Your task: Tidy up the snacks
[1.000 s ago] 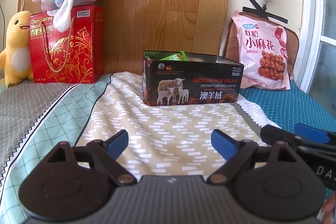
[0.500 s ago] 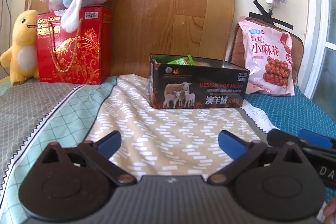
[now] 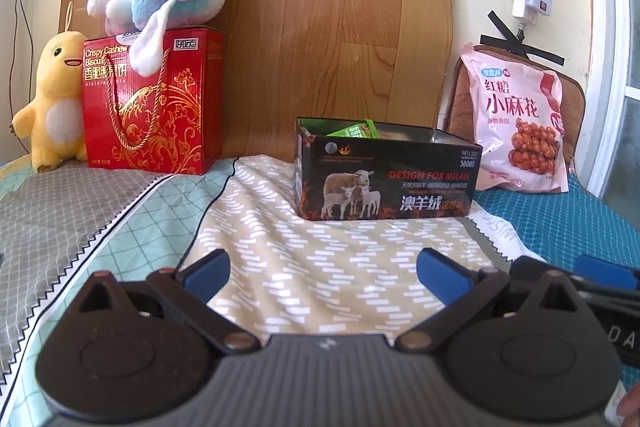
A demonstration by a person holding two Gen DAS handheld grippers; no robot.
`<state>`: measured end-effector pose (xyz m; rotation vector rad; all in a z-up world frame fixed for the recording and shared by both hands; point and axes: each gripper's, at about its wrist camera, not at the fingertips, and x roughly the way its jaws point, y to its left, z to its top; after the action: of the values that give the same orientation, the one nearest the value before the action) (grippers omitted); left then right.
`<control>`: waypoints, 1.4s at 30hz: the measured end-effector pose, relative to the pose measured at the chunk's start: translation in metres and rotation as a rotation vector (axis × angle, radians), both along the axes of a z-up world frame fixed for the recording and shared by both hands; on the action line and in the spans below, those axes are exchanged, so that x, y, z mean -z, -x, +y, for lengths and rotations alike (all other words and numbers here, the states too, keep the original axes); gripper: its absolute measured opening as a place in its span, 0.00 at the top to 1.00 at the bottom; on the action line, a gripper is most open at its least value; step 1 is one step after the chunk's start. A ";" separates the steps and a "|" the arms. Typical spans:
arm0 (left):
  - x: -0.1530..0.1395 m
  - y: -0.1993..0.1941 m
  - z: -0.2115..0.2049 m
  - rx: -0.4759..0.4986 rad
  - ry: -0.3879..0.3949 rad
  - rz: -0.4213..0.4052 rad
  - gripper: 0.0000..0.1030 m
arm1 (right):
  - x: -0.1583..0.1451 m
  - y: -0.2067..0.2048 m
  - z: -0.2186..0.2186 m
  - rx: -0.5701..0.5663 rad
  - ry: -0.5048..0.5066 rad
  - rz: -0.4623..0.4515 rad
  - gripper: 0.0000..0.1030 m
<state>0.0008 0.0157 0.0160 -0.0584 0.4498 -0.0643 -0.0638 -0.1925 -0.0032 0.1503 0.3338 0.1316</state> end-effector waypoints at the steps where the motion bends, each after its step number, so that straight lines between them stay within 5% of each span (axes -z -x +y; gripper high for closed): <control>1: 0.000 0.000 0.001 -0.001 0.003 0.000 0.00 | 0.000 0.000 0.000 -0.002 0.000 0.003 0.18; 15: -0.002 0.003 0.008 -0.037 0.019 -0.038 0.00 | 0.001 -0.001 0.001 -0.011 0.009 0.000 0.15; 22: -0.007 0.013 0.006 -0.070 -0.014 -0.123 0.00 | 0.000 0.000 0.002 -0.016 0.014 -0.004 0.13; 42: -0.008 0.016 0.007 -0.086 -0.023 -0.134 0.00 | 0.000 -0.002 -0.002 -0.006 -0.017 0.009 0.12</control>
<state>-0.0157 0.0227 0.0244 -0.0503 0.3136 0.0217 -0.0616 -0.1945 -0.0029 0.1666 0.3421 0.1396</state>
